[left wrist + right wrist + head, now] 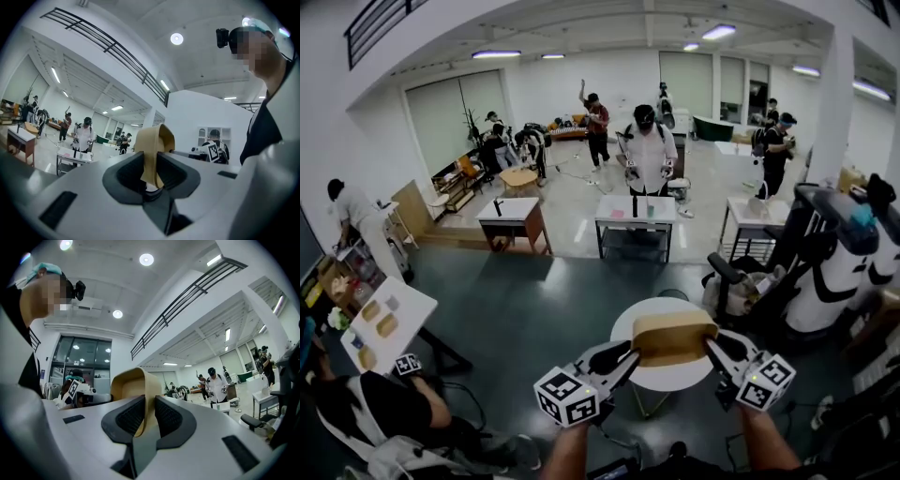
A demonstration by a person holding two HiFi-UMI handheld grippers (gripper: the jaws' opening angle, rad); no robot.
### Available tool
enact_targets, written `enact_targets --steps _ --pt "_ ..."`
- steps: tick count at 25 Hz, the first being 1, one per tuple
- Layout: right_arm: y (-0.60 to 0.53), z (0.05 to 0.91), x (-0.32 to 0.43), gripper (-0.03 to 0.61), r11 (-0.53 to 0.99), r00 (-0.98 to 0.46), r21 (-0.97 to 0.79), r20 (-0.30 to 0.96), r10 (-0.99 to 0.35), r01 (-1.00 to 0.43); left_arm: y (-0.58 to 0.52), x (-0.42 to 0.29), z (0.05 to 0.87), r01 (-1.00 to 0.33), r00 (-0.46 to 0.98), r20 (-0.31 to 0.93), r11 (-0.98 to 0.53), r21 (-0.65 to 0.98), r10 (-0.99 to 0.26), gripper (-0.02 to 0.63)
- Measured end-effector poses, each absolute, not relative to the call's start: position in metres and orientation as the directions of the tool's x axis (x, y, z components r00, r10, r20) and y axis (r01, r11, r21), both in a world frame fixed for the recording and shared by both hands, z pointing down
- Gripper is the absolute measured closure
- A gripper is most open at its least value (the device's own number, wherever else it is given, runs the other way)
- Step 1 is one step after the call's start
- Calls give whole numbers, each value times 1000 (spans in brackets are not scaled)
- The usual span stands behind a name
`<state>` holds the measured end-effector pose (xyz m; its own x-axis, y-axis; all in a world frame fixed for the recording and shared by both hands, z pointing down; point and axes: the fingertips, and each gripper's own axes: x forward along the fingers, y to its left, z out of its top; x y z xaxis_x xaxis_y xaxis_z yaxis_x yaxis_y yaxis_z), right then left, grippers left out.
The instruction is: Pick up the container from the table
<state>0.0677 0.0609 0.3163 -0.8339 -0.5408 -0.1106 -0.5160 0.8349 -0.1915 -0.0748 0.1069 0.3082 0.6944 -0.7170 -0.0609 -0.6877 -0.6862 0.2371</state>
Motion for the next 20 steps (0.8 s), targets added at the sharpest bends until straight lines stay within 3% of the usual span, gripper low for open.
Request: enact_targets --steps 6,20 --pt "83 323 59 494 838 -841 -188 -89 -533 -512 129 -83 320 -686 684 -73 -675 271 -726 526" --pt "97 323 97 494 863 -855 -262 -188 -484 -431 156 -43 304 -735 654 -43 -648 199 -755 525"
